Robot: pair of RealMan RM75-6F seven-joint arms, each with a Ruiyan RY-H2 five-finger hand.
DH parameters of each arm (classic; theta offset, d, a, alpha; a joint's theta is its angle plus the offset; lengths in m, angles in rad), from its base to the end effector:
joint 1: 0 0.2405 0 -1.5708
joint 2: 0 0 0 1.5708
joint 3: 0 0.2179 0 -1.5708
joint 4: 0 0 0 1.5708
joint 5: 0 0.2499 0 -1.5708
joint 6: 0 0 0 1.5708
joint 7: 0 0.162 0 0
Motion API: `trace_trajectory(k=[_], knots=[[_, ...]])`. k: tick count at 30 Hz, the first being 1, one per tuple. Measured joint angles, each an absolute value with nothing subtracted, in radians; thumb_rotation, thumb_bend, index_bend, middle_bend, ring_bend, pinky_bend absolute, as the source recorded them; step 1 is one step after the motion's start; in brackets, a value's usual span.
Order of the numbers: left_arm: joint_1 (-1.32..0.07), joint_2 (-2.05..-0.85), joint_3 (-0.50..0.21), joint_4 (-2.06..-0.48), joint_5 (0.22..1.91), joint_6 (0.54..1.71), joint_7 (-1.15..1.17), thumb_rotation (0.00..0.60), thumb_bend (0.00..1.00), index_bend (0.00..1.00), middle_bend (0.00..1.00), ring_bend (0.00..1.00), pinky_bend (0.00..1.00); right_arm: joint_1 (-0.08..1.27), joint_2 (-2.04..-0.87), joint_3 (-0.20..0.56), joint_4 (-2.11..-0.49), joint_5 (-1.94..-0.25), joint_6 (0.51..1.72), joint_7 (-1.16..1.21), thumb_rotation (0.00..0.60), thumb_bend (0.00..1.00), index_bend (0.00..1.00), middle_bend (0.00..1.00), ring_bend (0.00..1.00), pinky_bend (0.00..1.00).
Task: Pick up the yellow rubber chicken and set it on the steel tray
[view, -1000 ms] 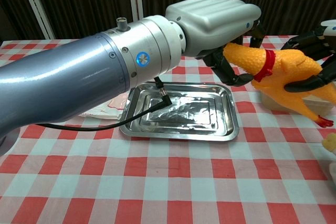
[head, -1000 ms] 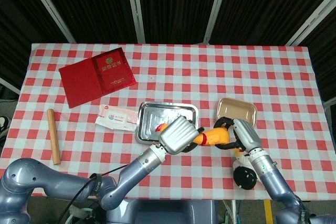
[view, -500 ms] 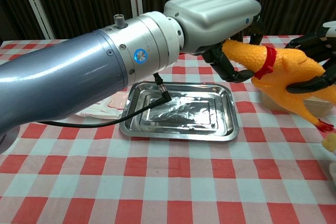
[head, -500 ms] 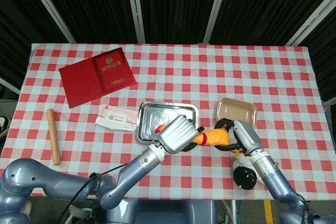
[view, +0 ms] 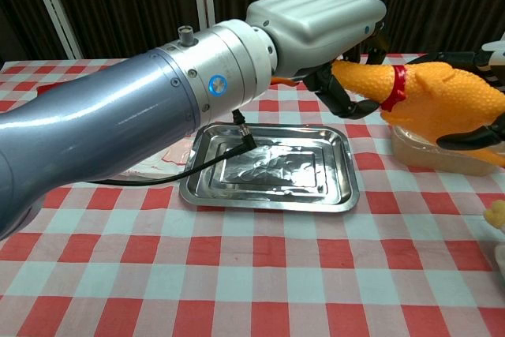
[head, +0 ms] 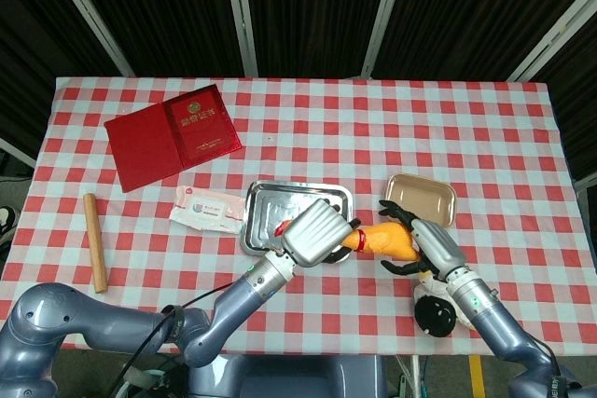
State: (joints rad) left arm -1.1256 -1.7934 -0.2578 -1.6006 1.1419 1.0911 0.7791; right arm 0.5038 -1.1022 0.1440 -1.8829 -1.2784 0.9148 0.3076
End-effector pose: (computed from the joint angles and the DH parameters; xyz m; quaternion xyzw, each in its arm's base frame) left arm 0.1034 0.2699 -0.0939 -0.8020 -0.1353 -0.4832 0.3239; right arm -0.1590 -0.2828 0.0191 0.6105 -0.5993 0.4277 0.2918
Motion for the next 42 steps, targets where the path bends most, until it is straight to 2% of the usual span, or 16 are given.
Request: trace_trajectory(k=[6,11,13,14,16,17,19,21,24,26,30,33,40,42], knots=[[-1.127,-1.797,-0.258,-1.605,1.147,1.091,0.786,0.600,0.75,0.76,0.77,0.65,0.72,0.504,-1.096,0.145,-1.881,-1.277,0.915,0.314,0.600,0.24,0.11,0.13,0.12,0.22],[-1.126,-1.797,-0.253,-1.609,1.146,1.086,0.797,0.600,0.75,0.76,0.77,0.65,0.72,0.503,-1.092,0.146,-1.881,-1.273,0.917,0.316,0.600,0.25,0.20,0.16,0.17,0.22],[-1.125,-1.794,-0.250,-1.611,1.145,1.084,0.803,0.600,0.75,0.76,0.77,0.65,0.72,0.503,-1.091,0.146,-1.879,-1.271,0.916,0.316,0.600,0.34,0.24,0.18,0.19,0.23],[-1.124,-1.792,-0.249,-1.613,1.144,1.084,0.803,0.600,0.75,0.76,0.77,0.65,0.72,0.504,-1.091,0.146,-1.878,-1.270,0.915,0.317,0.600,0.41,0.27,0.21,0.21,0.25],[-1.122,-1.788,-0.246,-1.618,1.142,1.082,0.806,0.600,0.75,0.76,0.76,0.65,0.72,0.504,-1.091,0.147,-1.876,-1.267,0.915,0.321,0.600,0.52,0.35,0.26,0.26,0.30],[-1.122,-1.786,-0.245,-1.619,1.140,1.080,0.809,0.600,0.75,0.76,0.76,0.65,0.72,0.504,-1.093,0.148,-1.875,-1.265,0.916,0.321,0.600,0.59,0.42,0.31,0.31,0.36],[-1.120,-1.780,-0.239,-1.624,1.137,1.077,0.818,0.600,0.75,0.76,0.76,0.65,0.72,0.503,-1.099,0.148,-1.871,-1.262,0.920,0.319,0.600,0.70,0.56,0.42,0.44,0.48],[-1.116,-1.777,-0.234,-1.627,1.134,1.074,0.818,0.600,0.75,0.76,0.76,0.65,0.72,0.502,-1.106,0.151,-1.868,-1.260,0.929,0.317,0.600,0.83,0.75,0.58,0.62,0.66],[-1.113,-1.776,-0.228,-1.627,1.134,1.071,0.815,0.600,0.75,0.76,0.76,0.65,0.72,0.500,-1.123,0.157,-1.861,-1.252,0.945,0.312,0.600,0.96,0.91,0.73,0.78,0.82],[-1.112,-1.776,-0.227,-1.627,1.134,1.069,0.814,0.600,0.75,0.76,0.76,0.65,0.72,0.501,-1.129,0.161,-1.857,-1.246,0.948,0.308,0.600,1.00,0.98,0.79,0.85,0.88],[-1.111,-1.776,-0.226,-1.628,1.134,1.068,0.809,0.600,0.75,0.76,0.76,0.65,0.72,0.505,-1.137,0.164,-1.846,-1.244,0.950,0.293,0.600,1.00,1.00,0.90,0.95,0.97],[-1.110,-1.776,-0.226,-1.629,1.132,1.063,0.804,0.600,0.75,0.76,0.76,0.65,0.72,0.506,-1.145,0.166,-1.840,-1.241,0.958,0.278,0.600,1.00,1.00,0.94,1.00,1.00],[-1.107,-1.777,-0.219,-1.626,1.134,1.059,0.799,0.600,0.75,0.76,0.76,0.65,0.72,0.505,-1.151,0.164,-1.842,-1.234,0.966,0.253,0.600,1.00,1.00,0.97,1.00,1.00],[-1.106,-1.777,-0.219,-1.626,1.135,1.059,0.798,0.600,0.75,0.76,0.76,0.65,0.72,0.504,-1.151,0.164,-1.844,-1.232,0.969,0.249,0.600,1.00,1.00,0.96,0.97,0.99]])
